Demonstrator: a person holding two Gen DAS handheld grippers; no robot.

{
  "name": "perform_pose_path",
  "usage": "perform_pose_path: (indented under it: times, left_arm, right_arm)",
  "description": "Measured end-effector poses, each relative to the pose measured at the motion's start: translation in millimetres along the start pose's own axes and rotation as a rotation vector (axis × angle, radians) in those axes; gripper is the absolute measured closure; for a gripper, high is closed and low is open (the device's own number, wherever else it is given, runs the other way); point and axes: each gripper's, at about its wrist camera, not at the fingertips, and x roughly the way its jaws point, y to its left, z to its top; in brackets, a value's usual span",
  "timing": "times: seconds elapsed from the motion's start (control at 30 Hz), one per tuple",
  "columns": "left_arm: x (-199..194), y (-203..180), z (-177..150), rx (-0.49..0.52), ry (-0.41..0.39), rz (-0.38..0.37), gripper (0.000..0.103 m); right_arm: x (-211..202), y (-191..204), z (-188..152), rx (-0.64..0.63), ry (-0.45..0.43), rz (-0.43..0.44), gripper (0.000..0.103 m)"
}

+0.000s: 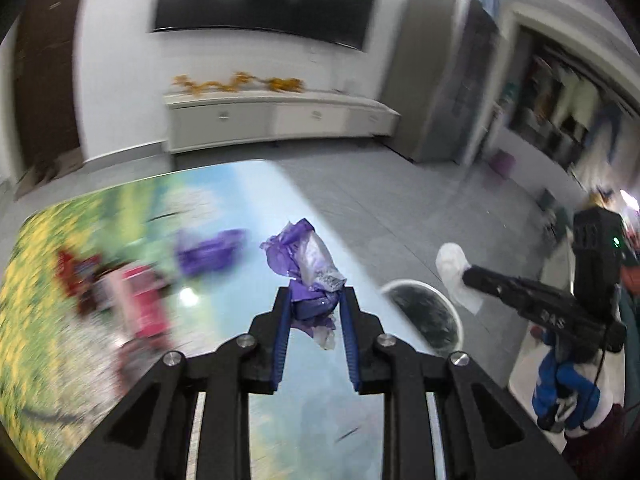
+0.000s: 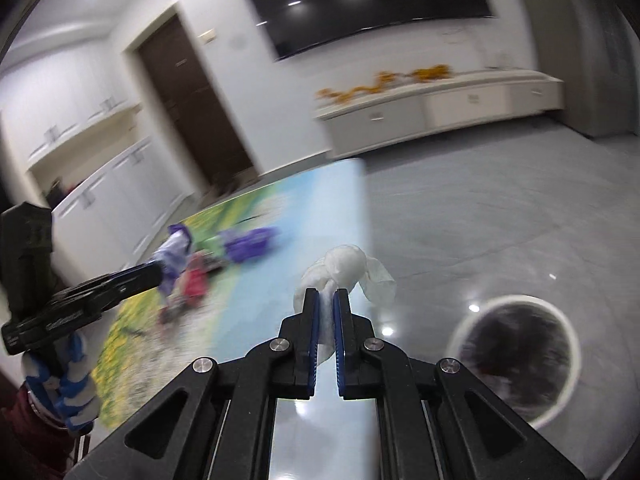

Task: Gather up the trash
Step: 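Carry both items over the bin and open both grippers to drop them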

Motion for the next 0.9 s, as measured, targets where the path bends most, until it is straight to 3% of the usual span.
perform_pose_path:
  times: [0.13,0.3,0.63,0.73,0.77,0.8,0.9]
  left_arm:
    - [53.9,-57.4,18.3,0.084,0.067,-0.087,0.08]
    - [118.3,-108.5,31.4,0.117,0.156,-0.167,0.08]
    - [201.3,-173.1,36.5,0.18,0.28,-0.254,0.078]
    - [217.1,-182.6,35.1,0.164,0.316,-0.276,0.07]
    - [221.3,-183.9,34.9,0.152,0.324,-0.281,0.062]
    - [223.9,-183.6,35.0,0.146,0.326,-0.282,0.057]
    - [226.8,-183.0,36.2,0.131,0.332,-0.287,0.057]
  right_arm:
    - [-9.1,-56.1,-0.7,0.084,-0.019,-0.087,0.096]
    - [-3.0,-116.9,-6.5,0.178,-0.009,-0.166,0.094]
    - [22.4,-198.7,-26.7,0.306,0.069,-0.228,0.092]
    - [27.2,-206.4,-30.6,0.329,0.077,-0.243,0.074]
    - [27.5,-209.1,-32.7,0.336,0.077,-0.248,0.068]
    - [27.0,-211.2,-33.6,0.342,0.076,-0.251,0.067]
    - [24.4,-214.1,-36.8,0.35,0.073,-0.257,0.067]
